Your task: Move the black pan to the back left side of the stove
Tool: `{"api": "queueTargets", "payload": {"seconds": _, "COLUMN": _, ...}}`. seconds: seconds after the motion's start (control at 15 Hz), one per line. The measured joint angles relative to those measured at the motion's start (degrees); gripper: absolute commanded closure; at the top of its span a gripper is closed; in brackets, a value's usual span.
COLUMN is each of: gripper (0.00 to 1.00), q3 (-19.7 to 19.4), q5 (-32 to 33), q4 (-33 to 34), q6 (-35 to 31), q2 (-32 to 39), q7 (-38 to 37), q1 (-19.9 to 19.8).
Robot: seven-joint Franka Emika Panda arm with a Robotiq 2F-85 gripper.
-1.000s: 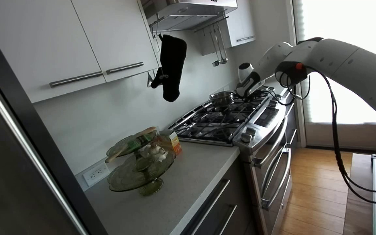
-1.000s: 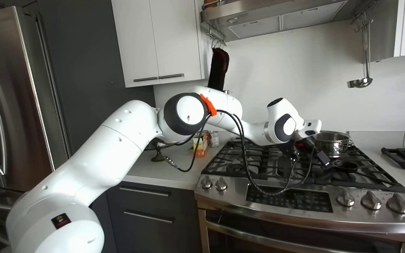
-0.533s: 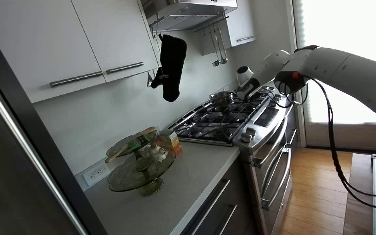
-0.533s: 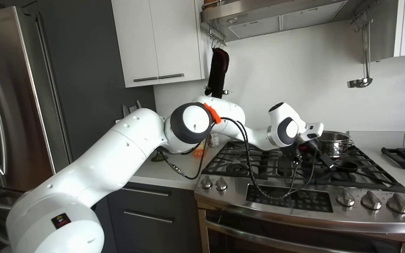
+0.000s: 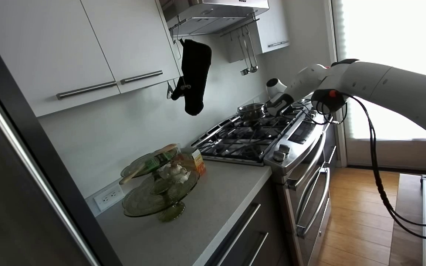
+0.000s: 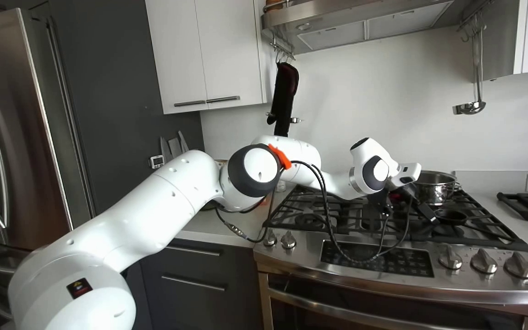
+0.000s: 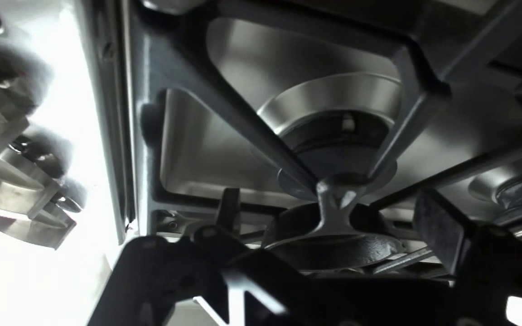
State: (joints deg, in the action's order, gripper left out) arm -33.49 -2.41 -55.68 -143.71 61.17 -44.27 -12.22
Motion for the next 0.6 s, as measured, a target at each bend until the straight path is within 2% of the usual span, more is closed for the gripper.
{"api": "queueTargets", "payload": {"seconds": 0.07, "gripper": 0.33, "q3": -0.3, "q5": 0.0, "q4": 0.6, "q6": 0.0, "q2": 0.6, "q7": -0.5, "q1": 0.0}}
{"api": "queueTargets", "payload": {"seconds": 0.2, "gripper": 0.53, "q3": -0.9, "q5": 0.0, "q4": 1.9, "q6": 0.0, "q2": 1.6, "q7": -1.5, "q1": 0.0}}
{"api": "queueTargets", "payload": {"seconds": 0.6, "gripper": 0.97, "q3": -2.6, "q5": 0.0, "q4": 5.0, "q6": 0.0, "q2": 3.9, "q7": -3.8, "q1": -0.1}}
